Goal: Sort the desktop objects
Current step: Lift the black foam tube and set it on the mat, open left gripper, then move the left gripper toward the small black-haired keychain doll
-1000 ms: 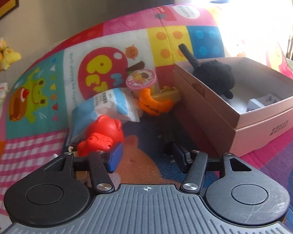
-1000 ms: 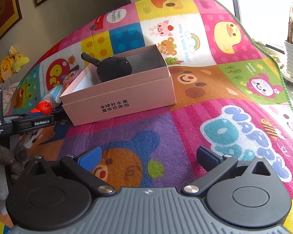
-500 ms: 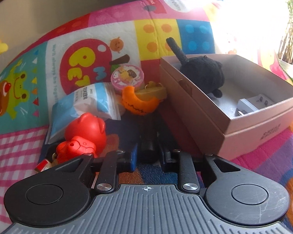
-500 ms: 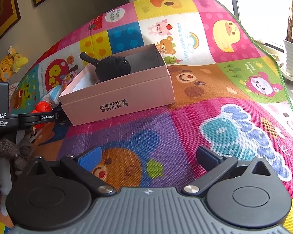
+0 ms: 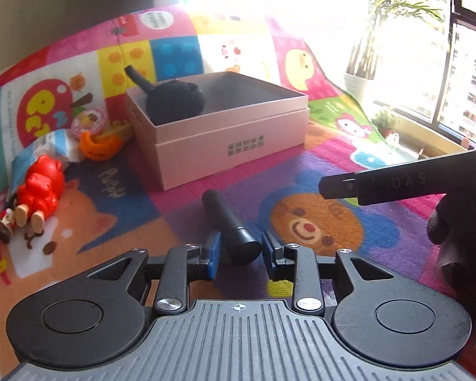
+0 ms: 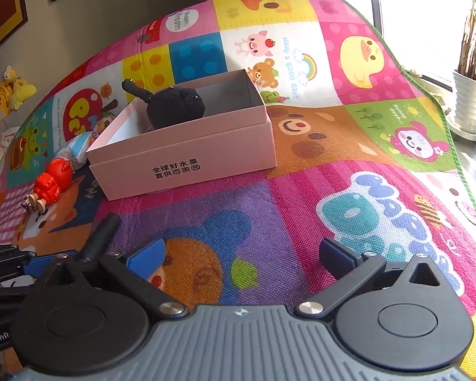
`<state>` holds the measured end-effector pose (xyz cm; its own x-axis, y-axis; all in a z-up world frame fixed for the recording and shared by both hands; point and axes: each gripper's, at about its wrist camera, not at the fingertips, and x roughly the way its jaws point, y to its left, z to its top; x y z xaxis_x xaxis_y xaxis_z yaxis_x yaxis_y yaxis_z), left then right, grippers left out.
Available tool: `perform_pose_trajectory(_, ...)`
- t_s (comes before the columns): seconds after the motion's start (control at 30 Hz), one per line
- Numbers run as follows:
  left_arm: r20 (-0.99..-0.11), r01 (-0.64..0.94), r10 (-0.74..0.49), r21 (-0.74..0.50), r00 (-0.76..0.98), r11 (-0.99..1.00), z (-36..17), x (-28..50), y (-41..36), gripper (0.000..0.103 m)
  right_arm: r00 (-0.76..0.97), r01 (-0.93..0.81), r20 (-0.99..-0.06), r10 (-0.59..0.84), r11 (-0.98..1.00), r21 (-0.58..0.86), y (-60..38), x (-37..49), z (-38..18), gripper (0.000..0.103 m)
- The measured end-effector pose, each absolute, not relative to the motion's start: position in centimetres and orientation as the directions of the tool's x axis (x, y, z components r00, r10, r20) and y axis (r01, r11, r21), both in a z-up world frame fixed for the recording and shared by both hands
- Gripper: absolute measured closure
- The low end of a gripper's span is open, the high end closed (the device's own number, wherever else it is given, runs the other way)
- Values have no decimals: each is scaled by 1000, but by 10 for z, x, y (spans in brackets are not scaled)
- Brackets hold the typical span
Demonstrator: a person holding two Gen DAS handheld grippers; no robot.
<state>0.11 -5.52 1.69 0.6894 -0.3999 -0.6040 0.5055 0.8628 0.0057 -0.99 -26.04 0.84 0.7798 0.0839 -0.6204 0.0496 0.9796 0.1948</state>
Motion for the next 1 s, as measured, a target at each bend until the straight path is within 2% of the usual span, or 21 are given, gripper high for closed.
perform_pose_trajectory(0.1, -612, 508, -395, 13, 685, 861, 16, 4, -58, 66, 783, 71, -619, 59, 980, 183, -263, -13, 10, 0)
perform_pose_trajectory(0.2, -612, 491, -352, 67, 708, 869, 16, 0, -52, 44, 776, 53, -629, 47, 989, 140, -260, -16, 11, 0)
perform_pose_trajectory(0.27, -608, 481, -349, 61, 713, 875, 18, -4, -40, 21, 775, 11, -629, 57, 995, 104, -254, -18, 14, 0)
perform_pose_trajectory(0.33, -602, 453, -338, 45, 723, 890, 20, -10, -26, 7, 782, -40, -617, 84, 996, 85, -244, -19, 21, 0)
perform_pose_trajectory(0.43, -597, 377, -278, 44, 752, 925, 20, -17, -1, 6, 803, -125, -575, 157, 988, 95, -226, -23, 34, 1)
perform_pose_trajectory(0.5, -599, 292, -216, 32, 771, 956, 19, -16, 17, 4, 796, -208, -564, 220, 974, 87, -206, -23, 40, 6)
perform_pose_trajectory(0.57, -605, 190, -145, 10, 783, 982, 18, -13, 35, 2, 765, -291, -581, 277, 954, 72, -184, -20, 40, 14)
perform_pose_trajectory(0.7, -616, 14, -70, -96, 785, 995, 16, -8, 67, 1, 712, -394, -629, 311, 919, 8, -146, -14, 27, 18)
perform_pose_trajectory(0.83, -599, -26, -56, -127, 799, 992, 16, -12, 73, 0, 745, -352, -636, 201, 929, -118, -151, -4, 24, 19)
perform_pose_trajectory(1.0, -601, -20, -94, -181, 794, 983, 14, -5, 64, 0, 851, -78, -513, -112, 939, -335, -190, 6, 28, 18)
